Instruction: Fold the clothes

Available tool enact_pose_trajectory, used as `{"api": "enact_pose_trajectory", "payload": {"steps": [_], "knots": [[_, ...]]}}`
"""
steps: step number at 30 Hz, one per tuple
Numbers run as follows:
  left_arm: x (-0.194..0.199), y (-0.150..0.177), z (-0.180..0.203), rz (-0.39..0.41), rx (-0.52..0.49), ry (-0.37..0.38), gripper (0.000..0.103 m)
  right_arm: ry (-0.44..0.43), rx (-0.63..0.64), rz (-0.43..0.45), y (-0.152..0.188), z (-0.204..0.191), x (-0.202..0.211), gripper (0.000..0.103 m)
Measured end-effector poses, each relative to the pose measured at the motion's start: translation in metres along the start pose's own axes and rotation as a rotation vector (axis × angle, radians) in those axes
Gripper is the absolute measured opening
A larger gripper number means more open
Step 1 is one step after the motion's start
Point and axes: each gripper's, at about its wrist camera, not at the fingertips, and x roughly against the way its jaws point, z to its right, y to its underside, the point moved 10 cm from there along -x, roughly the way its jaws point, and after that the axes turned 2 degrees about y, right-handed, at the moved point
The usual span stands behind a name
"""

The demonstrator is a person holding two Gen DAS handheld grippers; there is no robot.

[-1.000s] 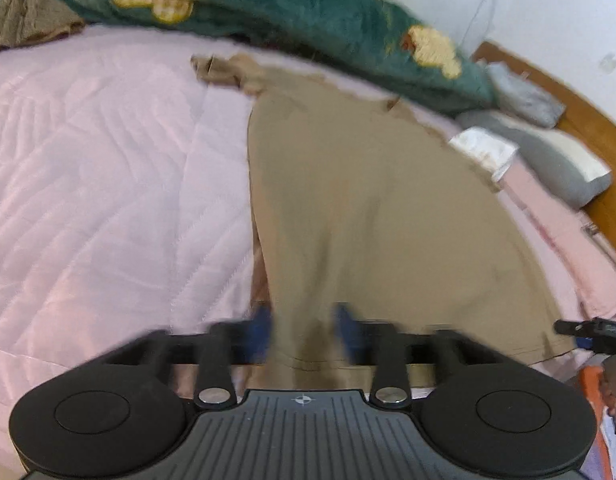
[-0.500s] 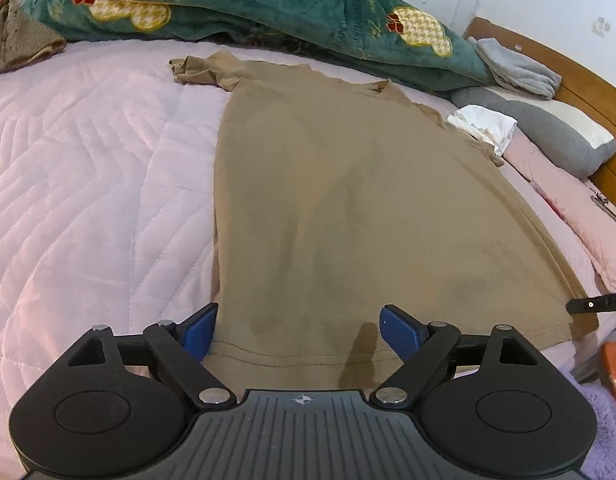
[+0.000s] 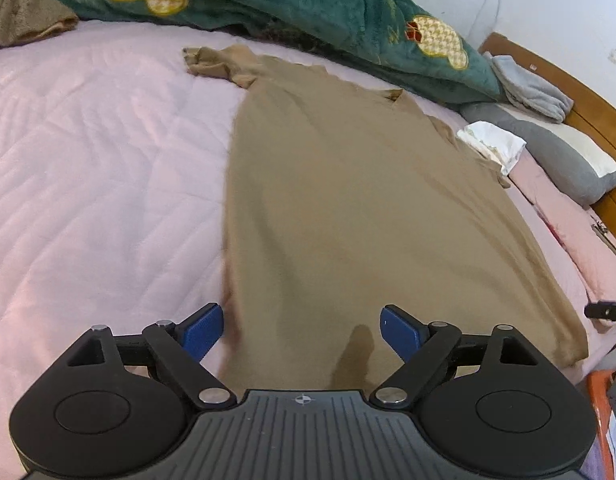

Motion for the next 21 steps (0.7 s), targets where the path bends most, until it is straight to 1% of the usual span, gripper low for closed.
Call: {"api": "enact_pose_trajectory", "payload": {"steps": [1,2,3,4,5,6,7,8,10,12,13,15,16,18,20,21], "knots": [[-0.005,-0.001,0.002,0.004,-0.009,-0.001,0.084,-0.041,-0.008,0.024,-0.005,-0.009,0.004,0.062],[-0.007,-0.003,0.004,0.004,-0.010,-0.004,0.081,-0.101,-0.019,0.049,-0.010,-0.023,0.006,0.068],[-0.009,-0.004,0.007,-0.002,-0.002,0.006,0.044,-0.184,-0.045,0.075,-0.015,-0.037,0.007,0.071],[-0.011,-0.005,0.008,-0.012,0.015,0.021,0.003,-0.267,-0.072,0.101,-0.020,-0.051,0.008,0.072],[-0.014,-0.003,0.007,-0.034,0.065,0.049,0.004,-0.342,-0.110,0.117,-0.023,-0.062,0.007,0.075],[-0.014,-0.002,0.004,-0.032,0.106,0.068,0.004,-0.375,-0.150,0.104,-0.024,-0.072,0.000,0.081],[-0.011,-0.001,0.003,-0.024,0.108,0.077,0.004,-0.407,-0.189,0.091,-0.025,-0.082,-0.007,0.083],[-0.008,0.000,0.001,-0.014,0.109,0.084,0.004,-0.397,-0.202,0.059,-0.021,-0.087,-0.016,0.085],[0.008,0.000,-0.001,0.015,0.104,0.095,0.004,-0.377,-0.228,-0.004,-0.014,-0.097,-0.035,0.085],[0.018,0.004,-0.008,0.015,0.110,0.098,0.004,-0.357,-0.252,-0.066,-0.006,-0.106,-0.053,0.085],[0.023,0.007,-0.013,0.009,0.120,0.099,0.003,-0.348,-0.227,-0.069,-0.003,-0.111,-0.053,0.086],[0.026,0.016,-0.021,-0.019,0.123,0.094,0.003,-0.330,-0.175,-0.074,0.004,-0.120,-0.055,0.093],[0.026,0.023,-0.026,-0.037,0.119,0.090,0.002,-0.320,-0.148,-0.076,0.007,-0.124,-0.056,0.094],[0.031,0.030,-0.031,-0.040,0.100,0.090,0.002,-0.278,-0.052,-0.094,0.009,-0.131,-0.056,0.098],[0.034,0.032,-0.033,-0.044,0.085,0.088,0.002,-0.203,0.073,-0.130,0.016,-0.138,-0.057,0.098],[0.035,0.031,-0.033,-0.050,0.053,0.073,0.002,-0.177,0.118,-0.131,0.018,-0.139,-0.056,0.098]]}}
